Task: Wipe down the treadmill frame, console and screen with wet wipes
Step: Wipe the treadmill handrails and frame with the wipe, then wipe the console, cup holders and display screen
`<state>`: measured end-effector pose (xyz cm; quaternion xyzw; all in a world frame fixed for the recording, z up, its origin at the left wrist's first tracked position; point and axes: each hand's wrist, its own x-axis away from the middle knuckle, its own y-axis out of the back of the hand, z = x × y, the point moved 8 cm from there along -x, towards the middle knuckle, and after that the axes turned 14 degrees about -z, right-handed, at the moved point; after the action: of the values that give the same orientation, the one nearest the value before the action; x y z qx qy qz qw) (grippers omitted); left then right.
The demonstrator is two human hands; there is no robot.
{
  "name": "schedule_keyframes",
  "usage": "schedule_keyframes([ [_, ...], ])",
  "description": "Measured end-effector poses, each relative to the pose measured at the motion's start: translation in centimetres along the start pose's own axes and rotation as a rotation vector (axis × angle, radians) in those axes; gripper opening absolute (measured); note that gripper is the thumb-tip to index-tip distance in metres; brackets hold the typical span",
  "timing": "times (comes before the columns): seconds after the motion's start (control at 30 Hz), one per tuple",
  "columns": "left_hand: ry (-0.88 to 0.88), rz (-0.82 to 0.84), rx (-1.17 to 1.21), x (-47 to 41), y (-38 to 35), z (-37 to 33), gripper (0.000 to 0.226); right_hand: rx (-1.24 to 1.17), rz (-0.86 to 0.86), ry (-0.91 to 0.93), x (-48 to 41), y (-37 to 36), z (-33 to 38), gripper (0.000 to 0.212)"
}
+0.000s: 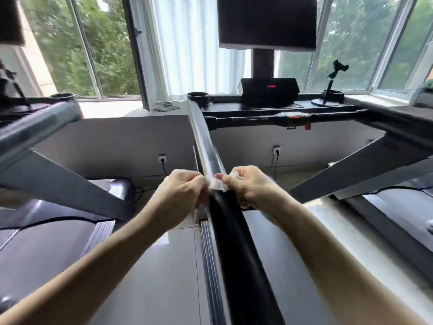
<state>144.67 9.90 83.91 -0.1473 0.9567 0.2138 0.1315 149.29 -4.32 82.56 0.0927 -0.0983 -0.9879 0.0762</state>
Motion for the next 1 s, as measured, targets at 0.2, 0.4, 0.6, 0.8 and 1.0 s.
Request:
schedule_keyframes([
  [0.2, -0.011, -0.206, -0.181, -2.0, -0.3, -4.4, 0.036, 0.030, 0.308, 0.159, 2.0, 4.1, -2.1, 0.036],
  [0.4, 0.249, -0.050, -0.349, -2.7, -9.4, -11.8, 0.029, -0.173, 0.269, -0.106, -3.1, 15.8, -0.3, 0.021],
  [0.6, 0.462, 0.261, -0.048, -3.5, -19.1, -18.1, 0.048, -0.304, 0.316, -0.265, -5.0, 26.7, 3.9, 0.010],
  [0.8, 0.543, 0.268, 0.242, -6.4, -23.4, -22.2, 0.049, -0.306, 0.212, -0.258, -8.1, 34.2, 7.6, 0.021],
  [1.0, 0.513, 0.087, 0.292, -10.5, -23.7, -21.1, 0.023, -0.149, 0.171, -0.196, -12.0, 33.4, 6.8, 0.017],
])
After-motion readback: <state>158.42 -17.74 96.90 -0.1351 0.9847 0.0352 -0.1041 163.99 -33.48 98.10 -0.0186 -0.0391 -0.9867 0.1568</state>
